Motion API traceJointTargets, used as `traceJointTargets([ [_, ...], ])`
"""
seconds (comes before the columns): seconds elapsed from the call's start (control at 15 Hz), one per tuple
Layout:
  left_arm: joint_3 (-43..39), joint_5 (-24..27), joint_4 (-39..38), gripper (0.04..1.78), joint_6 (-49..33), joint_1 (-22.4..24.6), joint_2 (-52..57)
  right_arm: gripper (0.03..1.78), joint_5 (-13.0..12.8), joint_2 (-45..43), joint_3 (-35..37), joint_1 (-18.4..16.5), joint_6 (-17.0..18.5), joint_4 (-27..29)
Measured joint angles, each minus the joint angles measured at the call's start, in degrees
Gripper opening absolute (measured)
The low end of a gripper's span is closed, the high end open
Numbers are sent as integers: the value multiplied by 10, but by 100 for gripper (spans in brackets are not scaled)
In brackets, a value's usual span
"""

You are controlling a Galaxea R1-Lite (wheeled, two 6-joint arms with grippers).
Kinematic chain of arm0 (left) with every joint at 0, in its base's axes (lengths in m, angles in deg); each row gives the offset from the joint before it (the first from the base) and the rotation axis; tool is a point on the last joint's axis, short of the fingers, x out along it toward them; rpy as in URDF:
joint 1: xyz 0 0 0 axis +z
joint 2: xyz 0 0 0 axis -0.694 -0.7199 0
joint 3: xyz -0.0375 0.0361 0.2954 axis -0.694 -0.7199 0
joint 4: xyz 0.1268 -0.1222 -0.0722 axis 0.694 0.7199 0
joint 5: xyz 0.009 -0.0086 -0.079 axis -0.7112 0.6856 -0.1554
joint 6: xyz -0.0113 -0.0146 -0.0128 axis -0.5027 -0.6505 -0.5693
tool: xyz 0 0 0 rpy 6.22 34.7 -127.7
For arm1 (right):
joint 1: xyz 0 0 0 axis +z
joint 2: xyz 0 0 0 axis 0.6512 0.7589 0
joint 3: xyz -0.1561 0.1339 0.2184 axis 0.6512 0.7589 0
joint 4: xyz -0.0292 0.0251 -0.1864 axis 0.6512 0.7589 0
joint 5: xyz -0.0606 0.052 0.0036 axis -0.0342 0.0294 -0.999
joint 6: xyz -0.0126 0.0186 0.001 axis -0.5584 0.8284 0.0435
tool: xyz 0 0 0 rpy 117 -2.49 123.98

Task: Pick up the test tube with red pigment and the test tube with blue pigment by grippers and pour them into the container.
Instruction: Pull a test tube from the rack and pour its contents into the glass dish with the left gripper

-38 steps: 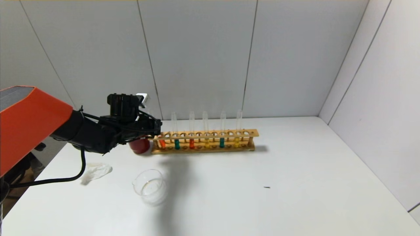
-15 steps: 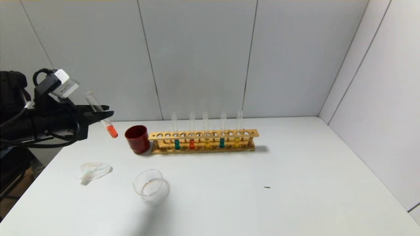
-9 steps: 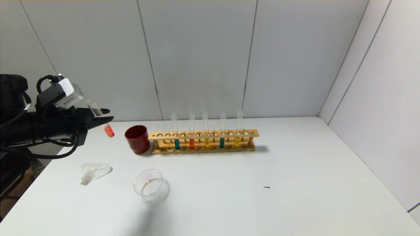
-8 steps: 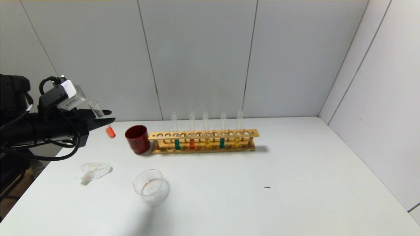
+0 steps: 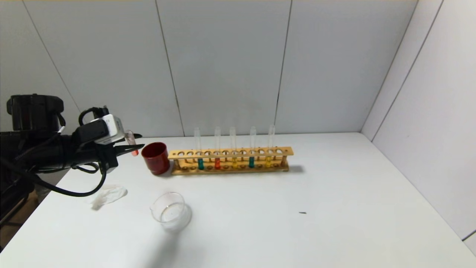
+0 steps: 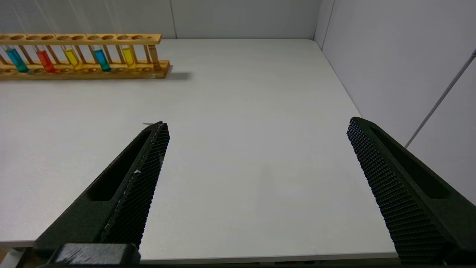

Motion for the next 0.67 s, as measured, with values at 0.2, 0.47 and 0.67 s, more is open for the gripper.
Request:
traceJointTargets([
  [0.2,-32,-5,-51,32,64,-1,-11,175,0,0,0,0,0,0],
  [0.47,-110,2,-190,32,86,-2,-31,175,0,0,0,0,0,0],
  [0.67,-167,14,-303,32,109,-7,-41,175,0,0,0,0,0,0],
])
